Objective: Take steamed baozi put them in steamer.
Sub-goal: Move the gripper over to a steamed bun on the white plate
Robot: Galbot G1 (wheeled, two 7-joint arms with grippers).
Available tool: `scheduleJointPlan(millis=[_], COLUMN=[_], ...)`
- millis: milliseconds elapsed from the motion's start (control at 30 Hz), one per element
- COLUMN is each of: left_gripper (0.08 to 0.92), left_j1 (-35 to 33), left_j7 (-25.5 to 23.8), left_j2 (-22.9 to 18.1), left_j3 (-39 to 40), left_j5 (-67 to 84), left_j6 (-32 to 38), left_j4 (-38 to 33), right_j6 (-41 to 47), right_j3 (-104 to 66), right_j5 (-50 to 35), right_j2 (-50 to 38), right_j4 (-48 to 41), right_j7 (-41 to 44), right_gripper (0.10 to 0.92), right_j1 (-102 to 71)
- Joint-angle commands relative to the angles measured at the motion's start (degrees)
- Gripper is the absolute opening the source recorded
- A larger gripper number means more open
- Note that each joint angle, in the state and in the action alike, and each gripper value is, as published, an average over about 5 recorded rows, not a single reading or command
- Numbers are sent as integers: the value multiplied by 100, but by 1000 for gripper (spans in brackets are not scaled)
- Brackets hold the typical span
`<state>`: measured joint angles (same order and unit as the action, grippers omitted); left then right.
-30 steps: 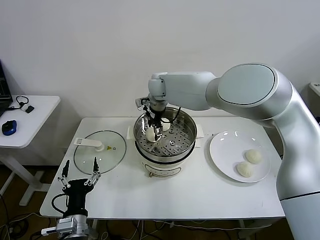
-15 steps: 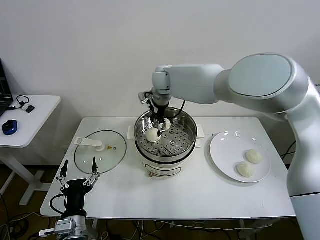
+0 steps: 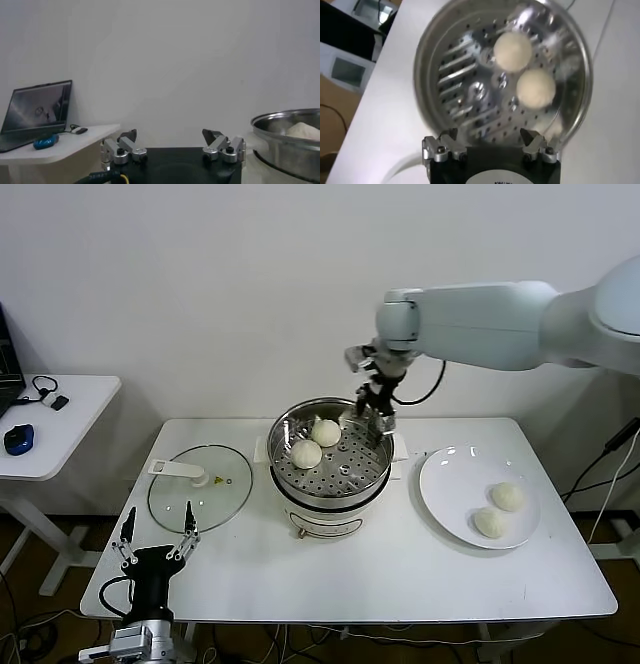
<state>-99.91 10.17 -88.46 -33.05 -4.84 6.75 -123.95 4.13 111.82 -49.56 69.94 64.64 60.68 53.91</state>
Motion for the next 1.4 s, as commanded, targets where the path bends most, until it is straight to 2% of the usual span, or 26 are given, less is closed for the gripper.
scheduleJointPlan(millis=[33, 333, 633, 1067, 1400], left_gripper=[823, 823, 823, 823, 823], left_j1=[-28, -79, -177, -228, -223], left_j7=[3, 0, 23, 55, 61], left_j2=[-48, -188, -291, -346, -319], left_j3=[15, 57, 95, 83, 30], left_j5=[-66, -265, -406, -492, -473], left_j6=[18, 58, 110, 177, 186], left_j4=[-9, -13, 15, 58, 102], right_j6=[-347, -664, -792, -819, -797], right_j3=[94, -128, -436, -1569, -2405], right_j5=[792, 1601, 2108, 2706, 2909], right_j2=[-1528, -2628, -3157, -3406, -3223], right_j4=[587, 655, 478, -92, -604], right_j7=[132, 156, 85, -74, -205], right_gripper=[823, 823, 823, 823, 823], right_j1=[239, -327, -1023, -2618, -3375])
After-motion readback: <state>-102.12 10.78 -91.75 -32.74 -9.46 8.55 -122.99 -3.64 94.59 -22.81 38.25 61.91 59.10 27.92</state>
